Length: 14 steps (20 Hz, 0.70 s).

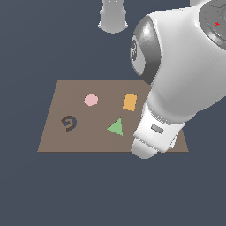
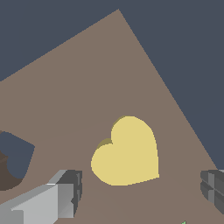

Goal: Insert a designated object into the corresponding slot on a board.

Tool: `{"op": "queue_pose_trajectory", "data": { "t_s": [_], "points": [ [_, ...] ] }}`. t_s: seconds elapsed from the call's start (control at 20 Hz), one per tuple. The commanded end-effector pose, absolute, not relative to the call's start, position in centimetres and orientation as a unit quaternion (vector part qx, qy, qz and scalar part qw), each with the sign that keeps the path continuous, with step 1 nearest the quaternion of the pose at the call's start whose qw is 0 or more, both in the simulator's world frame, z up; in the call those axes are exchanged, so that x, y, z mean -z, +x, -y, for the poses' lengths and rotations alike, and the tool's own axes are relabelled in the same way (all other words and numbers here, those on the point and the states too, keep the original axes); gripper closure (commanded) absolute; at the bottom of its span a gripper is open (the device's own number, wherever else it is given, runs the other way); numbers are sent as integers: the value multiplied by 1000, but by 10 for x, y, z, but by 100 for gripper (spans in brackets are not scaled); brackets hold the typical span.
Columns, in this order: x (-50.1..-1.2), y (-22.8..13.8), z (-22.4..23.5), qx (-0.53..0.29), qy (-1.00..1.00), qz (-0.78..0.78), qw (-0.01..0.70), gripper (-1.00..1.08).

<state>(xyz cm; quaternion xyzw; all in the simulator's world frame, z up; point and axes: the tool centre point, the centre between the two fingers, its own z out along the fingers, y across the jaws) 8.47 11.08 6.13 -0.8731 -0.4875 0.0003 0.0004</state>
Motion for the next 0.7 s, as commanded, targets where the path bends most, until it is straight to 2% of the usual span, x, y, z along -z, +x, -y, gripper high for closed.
{"op": "queue_pose_trajectory", "data": {
  "t_s": [0.0,0.65],
  "points": [
    [-57,85,-119,0,-860,510,0,-92],
    [-47,83,-130,0,-843,538,0,-92]
  ]
}}
